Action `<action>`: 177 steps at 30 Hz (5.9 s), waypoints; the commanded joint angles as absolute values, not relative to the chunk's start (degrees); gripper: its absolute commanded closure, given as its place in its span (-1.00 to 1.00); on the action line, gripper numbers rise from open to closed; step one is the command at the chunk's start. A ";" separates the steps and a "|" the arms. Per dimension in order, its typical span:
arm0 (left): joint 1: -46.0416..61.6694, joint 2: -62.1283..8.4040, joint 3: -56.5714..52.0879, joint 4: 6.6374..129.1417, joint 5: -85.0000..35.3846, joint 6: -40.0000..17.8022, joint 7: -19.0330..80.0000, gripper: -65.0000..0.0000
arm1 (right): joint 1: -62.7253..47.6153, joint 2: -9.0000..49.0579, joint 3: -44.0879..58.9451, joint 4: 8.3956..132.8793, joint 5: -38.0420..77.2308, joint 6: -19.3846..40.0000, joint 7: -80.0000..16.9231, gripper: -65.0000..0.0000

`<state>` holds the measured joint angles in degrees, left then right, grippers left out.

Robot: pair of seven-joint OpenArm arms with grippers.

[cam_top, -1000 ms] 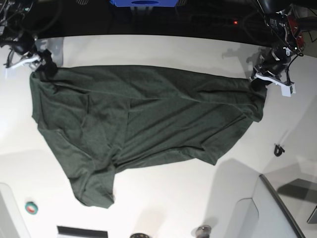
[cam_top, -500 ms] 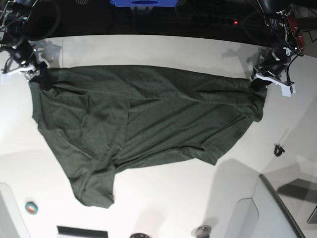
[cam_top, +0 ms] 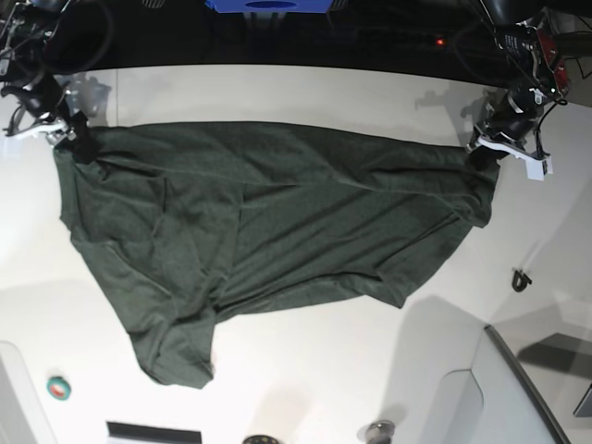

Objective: Layout the t-shirt on the table in an organized manner, then fold the t-shirt properly
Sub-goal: 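Lift the shirt edge with both grippers and swing it to flatten, then lay the shirt down flat and pull the edge taut with both grippers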

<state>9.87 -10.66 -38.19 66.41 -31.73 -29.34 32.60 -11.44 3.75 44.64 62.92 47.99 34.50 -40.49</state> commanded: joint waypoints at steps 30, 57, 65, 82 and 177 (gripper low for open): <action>14.02 -14.90 -34.95 73.27 -32.57 -29.67 32.40 1.00 | -10.15 5.05 44.62 72.22 45.58 30.37 -51.03 0.98; 19.12 -17.54 -39.43 87.16 -32.57 -29.76 52.88 1.00 | -15.34 5.49 44.26 89.89 45.58 21.58 -60.62 0.98; 11.38 -18.15 -32.04 85.58 -28.97 -27.21 53.23 1.00 | -5.32 9.98 42.24 81.80 45.41 18.24 -60.62 0.98; -30.11 -16.40 -16.75 73.63 -21.58 -25.98 53.41 1.00 | 31.34 27.82 26.24 65.36 45.32 18.42 -57.01 0.98; 26.68 -18.42 -28.53 85.32 -21.05 -26.07 39.60 -0.03 | -25.98 10.59 40.92 78.99 45.05 25.10 -41.27 -0.10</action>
